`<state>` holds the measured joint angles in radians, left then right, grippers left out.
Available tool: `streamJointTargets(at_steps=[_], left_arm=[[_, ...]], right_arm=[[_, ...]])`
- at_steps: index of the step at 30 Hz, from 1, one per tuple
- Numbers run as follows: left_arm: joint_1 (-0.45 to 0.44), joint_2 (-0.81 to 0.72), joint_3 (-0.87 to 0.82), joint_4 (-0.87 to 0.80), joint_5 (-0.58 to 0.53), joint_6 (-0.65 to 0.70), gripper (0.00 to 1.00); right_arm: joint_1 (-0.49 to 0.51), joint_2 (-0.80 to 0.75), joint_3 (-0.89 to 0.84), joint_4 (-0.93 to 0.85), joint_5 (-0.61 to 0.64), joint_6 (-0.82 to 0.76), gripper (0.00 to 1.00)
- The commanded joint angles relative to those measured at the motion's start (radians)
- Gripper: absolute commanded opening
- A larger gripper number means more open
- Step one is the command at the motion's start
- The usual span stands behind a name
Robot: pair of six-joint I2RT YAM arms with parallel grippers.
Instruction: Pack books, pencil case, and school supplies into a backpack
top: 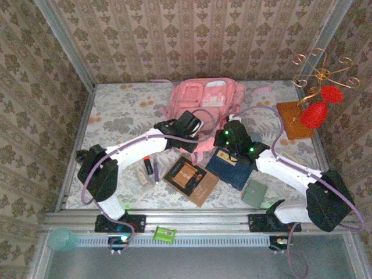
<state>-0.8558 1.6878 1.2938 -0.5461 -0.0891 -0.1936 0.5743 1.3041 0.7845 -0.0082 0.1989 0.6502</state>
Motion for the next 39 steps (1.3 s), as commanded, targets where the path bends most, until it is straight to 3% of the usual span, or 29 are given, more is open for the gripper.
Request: streamJointTargets(at_steps=[1,9,14,21,30,36,39], left_arm=[[0.03,-0.02,-0.019,-0.044,-0.061,0.009,0.23],[0.034,-0.024,-0.014,-0.052,-0.045,0.005,0.14],[0.057,-0.04,-0.028,-0.046,-0.012,-0.003,0.0],[0.089,-0.073,-0.077,0.012,0.092,0.005,0.0],[0.161,-0.11,-0.166,0.03,0.106,0.017,0.0],[0.213,-0.137,-0.217,0.037,0.117,0.016,0.0],[0.242,-0.174,-0.255,0.091,0.25,-0.006,0.0]], right_arm=[[-0.002,-0.058,0.037,0.039,0.065,-0.04,0.0],[-0.002,-0.051,0.038,0.041,0.066,-0.05,0.0],[-0.002,-0.048,0.035,0.04,0.081,-0.07,0.0],[-0.025,-0.021,0.029,0.051,0.098,-0.087,0.0],[-0.075,0.005,-0.005,0.05,0.222,-0.12,0.0],[-0.144,0.058,0.025,0.073,0.159,-0.154,0.0],[-0.199,0.127,0.077,0.067,0.063,-0.152,0.0]])
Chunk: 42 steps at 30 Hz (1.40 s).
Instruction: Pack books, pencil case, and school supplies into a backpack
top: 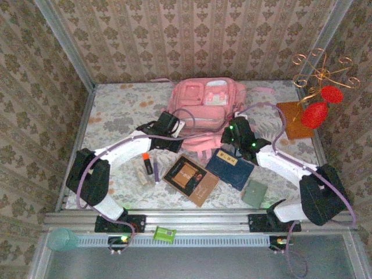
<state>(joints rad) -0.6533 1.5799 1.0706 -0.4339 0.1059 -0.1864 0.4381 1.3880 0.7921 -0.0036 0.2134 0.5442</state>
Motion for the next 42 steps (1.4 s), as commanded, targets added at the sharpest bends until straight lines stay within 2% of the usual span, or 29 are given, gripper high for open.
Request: streamJointTargets(at_steps=[1,3,5,7,9,11,12,14,15,18,22,26,29,31,33,36,39,42], left_arm=[[0.037,-0.086,-0.042,0.015,0.125,-0.021,0.0],[0.028,-0.12,-0.056,0.102,0.264,-0.058,0.0],[0.026,-0.138,-0.06,0.166,0.331,-0.113,0.0],[0.026,-0.143,-0.062,0.203,0.323,-0.159,0.0],[0.02,-0.135,-0.057,0.224,0.296,-0.206,0.0],[0.006,-0.125,-0.052,0.243,0.274,-0.236,0.0],[-0.003,-0.117,-0.049,0.253,0.266,-0.246,0.0],[-0.011,-0.108,-0.037,0.252,0.257,-0.252,0.0],[-0.015,-0.108,-0.034,0.251,0.253,-0.251,0.0],[-0.022,-0.106,-0.032,0.25,0.246,-0.252,0.0],[-0.032,-0.106,-0.029,0.25,0.242,-0.25,0.0],[-0.039,-0.104,-0.027,0.259,0.251,-0.245,0.0],[-0.049,-0.098,-0.021,0.259,0.261,-0.236,0.0],[-0.055,-0.097,-0.02,0.263,0.278,-0.23,0.0],[-0.06,-0.101,-0.023,0.276,0.303,-0.229,0.0],[-0.059,-0.109,-0.021,0.269,0.341,-0.213,0.0],[-0.046,-0.128,-0.027,0.207,0.336,-0.171,0.0],[0.0,-0.164,-0.059,0.142,0.316,-0.136,0.0]], right_arm=[[-0.069,0.067,0.101,0.037,0.018,-0.052,0.0],[-0.075,0.095,0.152,-0.019,-0.027,-0.067,0.01],[-0.086,0.098,0.193,-0.094,-0.069,-0.082,0.15],[-0.109,0.069,0.218,-0.179,-0.136,-0.081,0.3],[-0.117,0.015,0.215,-0.232,-0.219,-0.049,0.4],[-0.117,-0.046,0.196,-0.264,-0.319,0.009,0.59],[-0.117,-0.066,0.182,-0.272,-0.369,0.049,0.63],[-0.112,-0.095,0.128,-0.259,-0.447,0.12,0.68],[-0.106,-0.112,0.095,-0.242,-0.471,0.16,0.74],[-0.075,-0.149,0.003,-0.155,-0.508,0.271,0.82],[-0.005,-0.146,-0.056,-0.094,-0.472,0.376,0.92],[0.039,-0.136,-0.115,0.004,-0.413,0.463,0.96],[0.048,-0.103,-0.128,0.121,-0.427,0.502,0.92],[0.054,-0.076,-0.112,0.147,-0.416,0.493,0.86],[0.053,-0.057,-0.102,0.152,-0.394,0.482,0.69],[0.03,-0.056,-0.106,0.144,-0.359,0.459,0.35],[-0.03,-0.094,-0.111,0.102,-0.356,0.423,0.0],[-0.105,-0.159,-0.11,0.048,-0.365,0.365,0.0]])
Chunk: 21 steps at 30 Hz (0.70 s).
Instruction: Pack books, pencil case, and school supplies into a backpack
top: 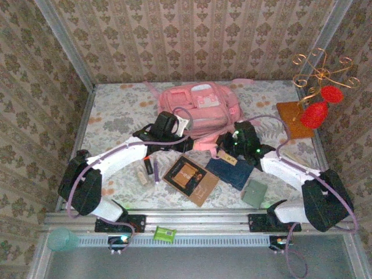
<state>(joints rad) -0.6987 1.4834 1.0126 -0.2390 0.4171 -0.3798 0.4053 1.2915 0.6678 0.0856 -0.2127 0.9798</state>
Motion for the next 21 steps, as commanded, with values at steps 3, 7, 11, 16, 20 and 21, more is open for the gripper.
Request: streamJointTargets(at_steps=[3,7,11,16,20,21], left_arm=[[0.102,-0.093,-0.034,-0.099,-0.03,0.089,0.0],[0.155,-0.101,-0.056,-0.134,-0.096,0.119,0.0],[0.165,-0.094,-0.052,-0.136,-0.145,0.12,0.0],[0.13,-0.11,-0.091,0.077,0.031,0.006,0.0],[0.097,-0.089,-0.072,0.151,0.052,-0.055,0.0],[0.088,-0.081,-0.062,0.157,0.051,-0.06,0.0]], right_arm=[[-0.159,-0.103,0.037,-0.085,0.007,-0.125,0.0],[-0.21,-0.067,0.107,-0.114,-0.091,-0.178,0.0],[-0.236,0.011,0.18,-0.11,-0.166,-0.198,0.0],[-0.24,0.094,0.252,-0.128,-0.22,-0.193,0.14],[-0.234,0.065,0.201,-0.16,-0.196,-0.197,0.43],[-0.229,0.043,0.179,-0.162,-0.193,-0.191,0.52]])
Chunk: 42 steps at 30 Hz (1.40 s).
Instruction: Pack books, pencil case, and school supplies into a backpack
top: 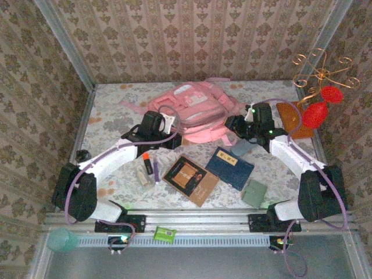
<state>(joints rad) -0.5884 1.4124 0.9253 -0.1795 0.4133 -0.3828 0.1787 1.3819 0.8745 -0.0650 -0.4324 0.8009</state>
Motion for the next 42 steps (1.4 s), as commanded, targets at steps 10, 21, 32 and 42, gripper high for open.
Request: streamJointTargets(at_steps=[10,21,32,42], left_arm=[[-0.06,0.02,0.066,0.095,0.04,-0.066,0.0],[-0.074,-0.005,0.056,0.065,0.065,-0.034,0.0],[0.063,-0.107,0.003,-0.153,-0.017,0.075,0.0],[0.126,-0.082,-0.042,-0.166,-0.237,0.081,0.0]], right_arm=[[0.158,-0.159,-0.173,0.044,0.093,0.107,0.85],[0.206,-0.028,-0.122,0.167,0.188,0.128,0.49],[0.054,-0.224,-0.243,0.169,0.366,0.111,0.0],[0.04,-0.175,-0.205,0.237,0.263,0.106,0.0]])
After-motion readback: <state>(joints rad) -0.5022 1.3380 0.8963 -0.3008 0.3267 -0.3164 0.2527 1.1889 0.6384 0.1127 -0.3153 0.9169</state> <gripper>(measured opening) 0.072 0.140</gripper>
